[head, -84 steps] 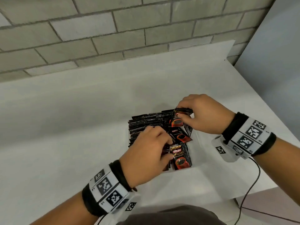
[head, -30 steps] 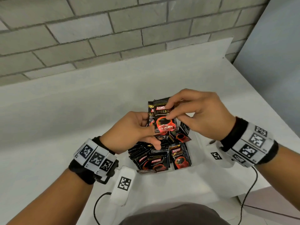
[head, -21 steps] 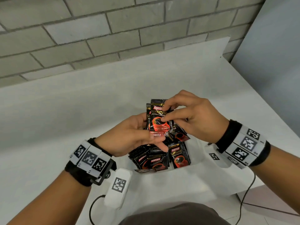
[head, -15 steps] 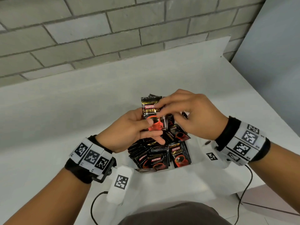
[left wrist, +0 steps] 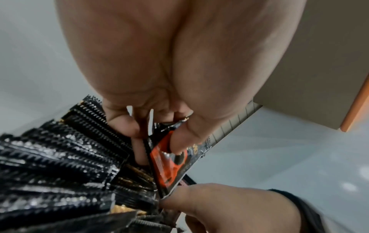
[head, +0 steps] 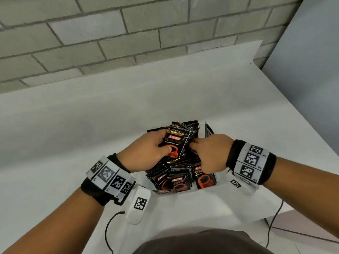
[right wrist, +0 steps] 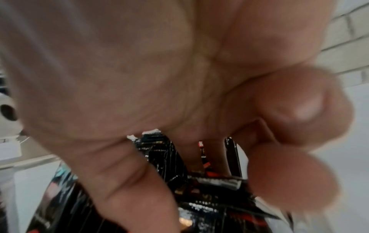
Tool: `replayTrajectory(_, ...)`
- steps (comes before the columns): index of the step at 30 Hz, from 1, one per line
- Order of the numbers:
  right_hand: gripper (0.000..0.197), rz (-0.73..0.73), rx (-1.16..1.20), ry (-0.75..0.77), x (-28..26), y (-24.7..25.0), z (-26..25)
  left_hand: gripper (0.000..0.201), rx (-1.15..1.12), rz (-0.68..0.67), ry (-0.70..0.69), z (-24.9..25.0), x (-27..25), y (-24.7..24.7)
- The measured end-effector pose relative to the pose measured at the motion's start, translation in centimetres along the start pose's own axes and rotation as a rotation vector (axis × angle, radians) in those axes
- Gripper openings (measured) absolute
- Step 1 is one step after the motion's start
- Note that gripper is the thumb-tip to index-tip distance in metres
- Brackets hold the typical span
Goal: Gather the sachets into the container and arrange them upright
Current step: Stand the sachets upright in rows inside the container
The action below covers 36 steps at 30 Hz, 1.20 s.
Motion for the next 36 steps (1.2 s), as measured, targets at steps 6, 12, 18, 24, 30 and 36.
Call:
replayTrajectory(6, 0.064, -0.023, -0.015, 0.021, -0.4, 0.2, 0.0, 0.031, 0.026, 0.072, 0.025, -0.4, 0.4, 1.0)
replayTrajectory(12, 0.065, 0.027, 0.076, -0.046, -1.1, 0.5, 1.4, 0.034, 0.044, 0.086, 0.024, -0.3, 0.5, 1.2)
replayTrajectory(18, 0.062, 0.093, 0.133, -0.012, -1.3, 0.7, 1.8, 0.03, -0.001, 0.13, -0.019, 1.0, 0.0, 2.1)
replayTrajectory(24, 0.048, 0.409, 0.468, 0.027, -4.5, 5.6, 3.6, 0.028, 0.093, 0.131, -0.046, 2.3, 0.2, 2.5)
replayTrajectory(30, 0.036, 0.654, 0.99, 0.144, -6.2, 9.5, 3.7, 0.022, 0.285, 0.062, -0.144, 6.0, 0.5, 1.5)
replayTrajectory(36, 0.013, 0.75, 0.697, 0.001, -6.0, 9.9, 6.9, 0.04, 0.322, 0.207, -0.155, 6.4, 0.7, 2.4)
Point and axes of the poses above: each hand's wrist, its own x-axis towards the middle knuckle, its own y-axis out of the back of the hand, z = x × y, the point moved 10 cm from there along x, towards the middle knuckle, and after that the axes turned 10 degrees about y, right-handed, at the moved point
